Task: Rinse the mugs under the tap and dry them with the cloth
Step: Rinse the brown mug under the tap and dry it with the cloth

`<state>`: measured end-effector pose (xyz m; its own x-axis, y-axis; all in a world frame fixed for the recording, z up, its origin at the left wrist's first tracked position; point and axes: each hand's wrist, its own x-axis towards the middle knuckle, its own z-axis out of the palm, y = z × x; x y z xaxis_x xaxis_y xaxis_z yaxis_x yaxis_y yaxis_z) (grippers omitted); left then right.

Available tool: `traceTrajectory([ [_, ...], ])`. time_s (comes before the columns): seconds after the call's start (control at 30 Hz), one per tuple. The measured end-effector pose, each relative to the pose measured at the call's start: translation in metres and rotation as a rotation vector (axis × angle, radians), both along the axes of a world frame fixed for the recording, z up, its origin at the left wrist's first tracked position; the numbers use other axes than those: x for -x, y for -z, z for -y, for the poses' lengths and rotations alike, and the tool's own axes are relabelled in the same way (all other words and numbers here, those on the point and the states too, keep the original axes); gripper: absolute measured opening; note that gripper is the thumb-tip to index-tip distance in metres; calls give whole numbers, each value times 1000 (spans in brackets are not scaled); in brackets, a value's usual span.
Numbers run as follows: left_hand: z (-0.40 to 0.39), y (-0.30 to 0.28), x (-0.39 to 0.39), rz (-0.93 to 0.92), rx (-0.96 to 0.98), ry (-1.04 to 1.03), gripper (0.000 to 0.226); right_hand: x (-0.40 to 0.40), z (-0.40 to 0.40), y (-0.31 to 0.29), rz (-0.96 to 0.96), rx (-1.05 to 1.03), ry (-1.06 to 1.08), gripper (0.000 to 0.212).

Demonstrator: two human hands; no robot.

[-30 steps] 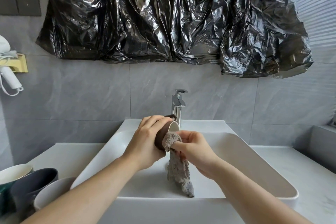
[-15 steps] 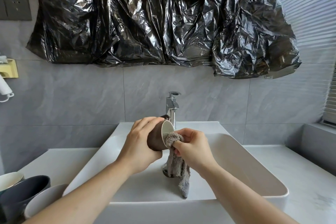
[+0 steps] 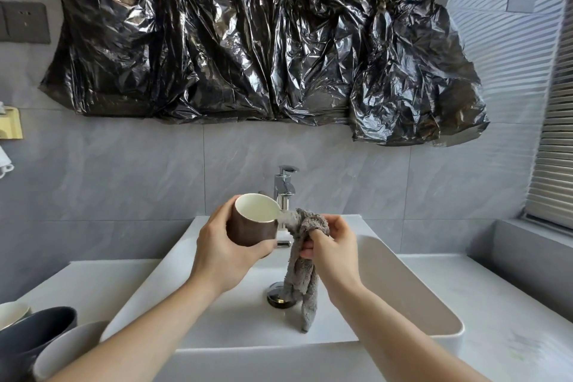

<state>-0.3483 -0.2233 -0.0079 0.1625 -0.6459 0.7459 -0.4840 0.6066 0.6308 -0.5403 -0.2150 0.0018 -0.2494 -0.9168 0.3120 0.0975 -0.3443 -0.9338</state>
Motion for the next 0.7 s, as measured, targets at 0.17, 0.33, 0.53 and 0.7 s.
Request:
traceTrajectory([
  [0.17, -33, -15, 2, -122, -47, 50, 86, 27, -36, -28, 21, 80, -10, 24],
  [0.33, -89, -31, 15, -135, -82, 138, 81, 74, -87, -62, -61, 171, 23, 23],
  [0.53, -141, -41, 36, -197, -164, 252, 77, 139, -142, -81, -57, 202, 126, 30],
  [0.7, -168, -33, 52, -232, -246, 361, 72, 182, -177, -66, -134, 66, 123, 26],
])
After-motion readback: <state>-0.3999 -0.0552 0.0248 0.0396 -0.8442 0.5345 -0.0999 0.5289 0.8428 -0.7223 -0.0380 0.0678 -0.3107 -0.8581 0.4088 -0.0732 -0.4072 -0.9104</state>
